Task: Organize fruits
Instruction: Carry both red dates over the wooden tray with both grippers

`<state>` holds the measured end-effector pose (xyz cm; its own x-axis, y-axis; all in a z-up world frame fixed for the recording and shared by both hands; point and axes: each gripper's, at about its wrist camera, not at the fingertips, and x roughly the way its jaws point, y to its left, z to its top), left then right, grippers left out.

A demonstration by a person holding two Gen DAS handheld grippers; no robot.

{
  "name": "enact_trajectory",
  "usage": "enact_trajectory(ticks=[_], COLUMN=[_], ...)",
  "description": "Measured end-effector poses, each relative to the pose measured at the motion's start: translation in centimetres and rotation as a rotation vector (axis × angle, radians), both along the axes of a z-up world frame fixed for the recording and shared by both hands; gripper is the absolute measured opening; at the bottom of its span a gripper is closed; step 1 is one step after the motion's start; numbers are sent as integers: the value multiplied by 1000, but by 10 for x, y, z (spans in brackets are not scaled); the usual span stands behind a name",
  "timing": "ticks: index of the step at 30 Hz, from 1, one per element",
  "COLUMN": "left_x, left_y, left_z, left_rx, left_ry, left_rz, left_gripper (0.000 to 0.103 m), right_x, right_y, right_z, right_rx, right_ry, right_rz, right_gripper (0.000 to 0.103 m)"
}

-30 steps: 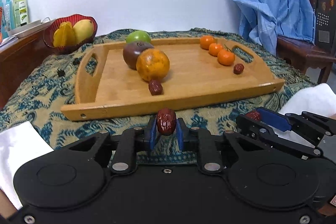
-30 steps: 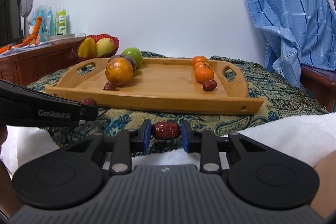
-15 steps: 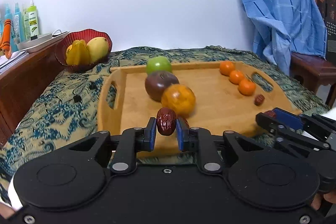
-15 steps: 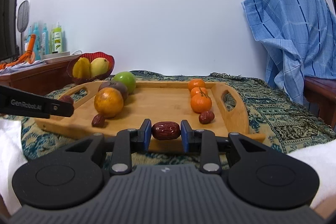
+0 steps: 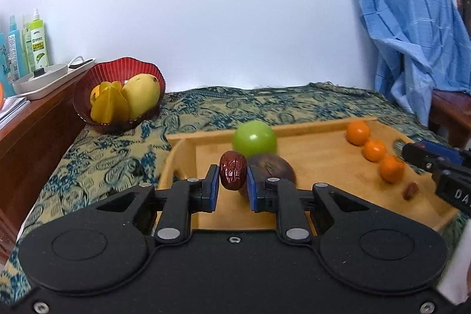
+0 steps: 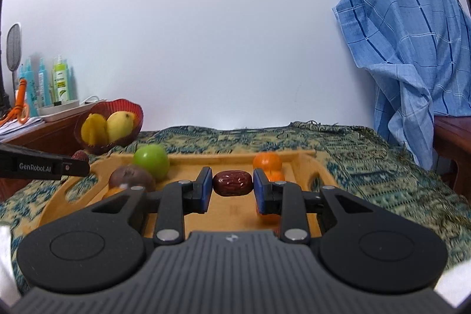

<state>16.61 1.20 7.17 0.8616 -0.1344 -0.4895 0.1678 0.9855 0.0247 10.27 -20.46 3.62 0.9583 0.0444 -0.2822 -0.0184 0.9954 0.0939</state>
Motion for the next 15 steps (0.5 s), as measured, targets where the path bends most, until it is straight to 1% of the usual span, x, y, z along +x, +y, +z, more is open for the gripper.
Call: enact_trajectory(ticks=[4,11,15], left_x=[23,58,63], left_y=[3,12,10], left_z=[-6,-15,-17], left_rx=[-7,-75,-62], left_ry=[6,40,39], left_rz=[13,43,47], left_gripper=[19,19,19], right_x=[27,67,82], right_y=[3,8,11], right_z=[0,-4,-5], right_rx=[0,0,4], right_ry=[24,76,89], right_rz=[-9,-4,-2], right_gripper=[35,35,35])
